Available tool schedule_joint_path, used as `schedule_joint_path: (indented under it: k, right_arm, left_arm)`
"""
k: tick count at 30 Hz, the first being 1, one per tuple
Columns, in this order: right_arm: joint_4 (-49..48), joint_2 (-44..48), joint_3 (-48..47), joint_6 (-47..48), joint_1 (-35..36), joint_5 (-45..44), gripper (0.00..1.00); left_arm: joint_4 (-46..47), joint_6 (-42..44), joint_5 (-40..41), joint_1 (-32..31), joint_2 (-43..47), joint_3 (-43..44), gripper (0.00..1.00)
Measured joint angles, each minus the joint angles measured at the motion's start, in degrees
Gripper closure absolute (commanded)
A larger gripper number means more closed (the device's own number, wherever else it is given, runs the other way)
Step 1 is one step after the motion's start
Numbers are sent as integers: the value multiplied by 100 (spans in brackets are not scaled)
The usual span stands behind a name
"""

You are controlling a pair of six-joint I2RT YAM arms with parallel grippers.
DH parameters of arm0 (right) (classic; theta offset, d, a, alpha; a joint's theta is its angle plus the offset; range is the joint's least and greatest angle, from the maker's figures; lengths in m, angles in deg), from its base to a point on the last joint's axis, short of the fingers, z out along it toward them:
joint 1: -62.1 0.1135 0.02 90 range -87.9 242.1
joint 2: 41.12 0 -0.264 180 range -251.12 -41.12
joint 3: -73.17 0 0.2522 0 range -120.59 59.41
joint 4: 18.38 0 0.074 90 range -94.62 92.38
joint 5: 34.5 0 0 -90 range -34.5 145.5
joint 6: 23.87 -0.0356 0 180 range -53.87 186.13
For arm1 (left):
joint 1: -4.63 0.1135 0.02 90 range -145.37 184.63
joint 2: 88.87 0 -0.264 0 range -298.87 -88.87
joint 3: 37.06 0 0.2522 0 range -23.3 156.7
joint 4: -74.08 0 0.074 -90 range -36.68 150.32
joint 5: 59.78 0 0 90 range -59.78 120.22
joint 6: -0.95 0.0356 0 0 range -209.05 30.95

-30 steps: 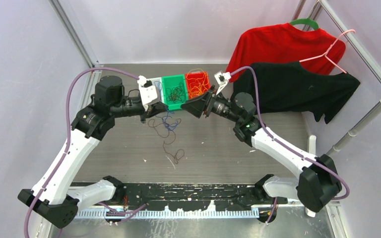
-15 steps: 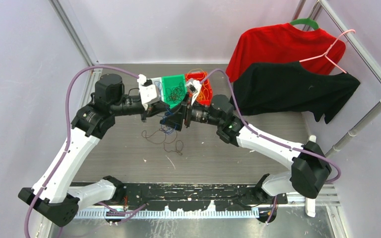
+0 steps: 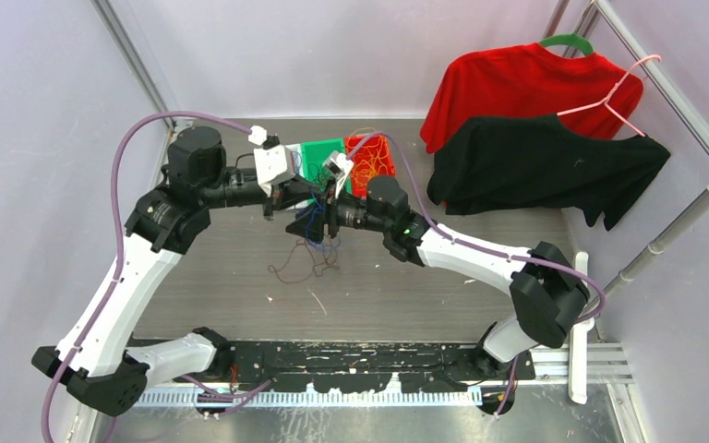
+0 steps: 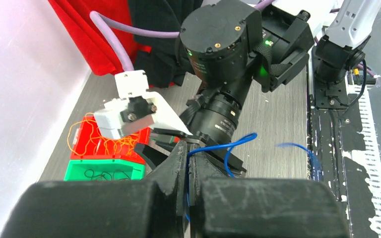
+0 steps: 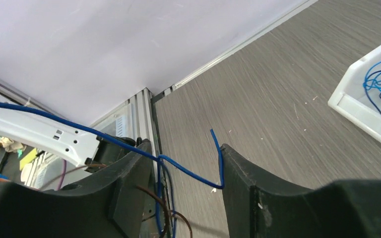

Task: Untangle the cables
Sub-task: Untie the cable.

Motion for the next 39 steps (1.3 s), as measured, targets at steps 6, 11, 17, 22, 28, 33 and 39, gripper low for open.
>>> schedule_joint_path:
  k: [6,11,17,22,28,33,39]
  right_arm:
    - [-98,-9,105,103,136,-164,46]
    - [-118,-9,654,352,146,-588,45]
    - [-138,-9,1392,551,-46,-1211,43]
    - [-155,155,1810,568,-321,-1609,37]
    - [138,1137,1864,822,-485,-1888,32]
    - [358,1786,1766,962,-531,-1897,32]
    - [782,2090,1582,1062,-553,-1849,31]
  left_arm:
    - [57,-20,0,-9,-153,219,100]
    - [105,-22,7,-9,-396,802,100]
    - [142,42,17,-9,-422,1486,100]
    - [96,245,63,-13,-243,1338,100]
    - [50,490,192,-13,-35,723,100]
    - [-46,772,369,-13,17,365,100]
    - [-111,994,520,-13,24,293,100]
